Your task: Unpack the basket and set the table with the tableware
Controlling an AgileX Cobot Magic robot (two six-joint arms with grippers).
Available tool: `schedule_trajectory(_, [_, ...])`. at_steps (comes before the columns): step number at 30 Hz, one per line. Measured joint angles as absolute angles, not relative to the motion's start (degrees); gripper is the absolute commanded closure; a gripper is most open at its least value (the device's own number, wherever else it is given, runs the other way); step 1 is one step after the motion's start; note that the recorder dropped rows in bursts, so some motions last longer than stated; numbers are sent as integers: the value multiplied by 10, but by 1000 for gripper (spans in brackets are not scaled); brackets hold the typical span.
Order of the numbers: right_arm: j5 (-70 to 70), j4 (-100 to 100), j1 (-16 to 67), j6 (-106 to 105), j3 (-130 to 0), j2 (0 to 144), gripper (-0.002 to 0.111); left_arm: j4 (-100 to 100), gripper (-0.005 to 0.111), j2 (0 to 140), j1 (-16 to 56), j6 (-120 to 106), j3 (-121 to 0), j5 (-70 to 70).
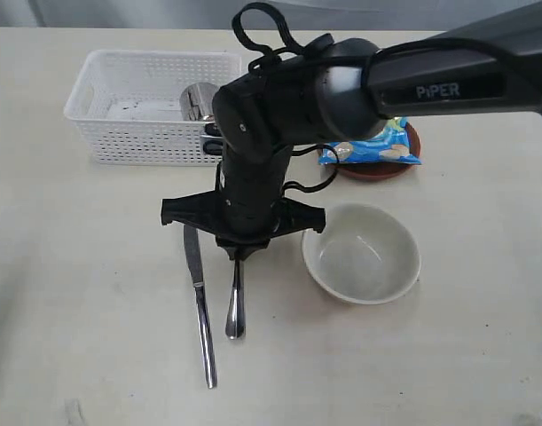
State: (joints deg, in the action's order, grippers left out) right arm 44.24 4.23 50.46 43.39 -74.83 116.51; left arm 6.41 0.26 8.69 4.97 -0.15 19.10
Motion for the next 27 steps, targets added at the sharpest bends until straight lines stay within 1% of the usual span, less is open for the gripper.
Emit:
schedule_trajectory(6, [465, 37, 505, 419, -748, 1173, 109, 64, 107, 3, 87, 50, -1, 191])
schedule_trajectory(12, [451, 75, 505, 396, -748, 1175, 109, 64, 107, 3, 87, 50, -1, 191])
schedule_trajectory(27, [451, 78, 505, 396, -748, 1178, 109, 64, 107, 3, 87, 50, -1, 191])
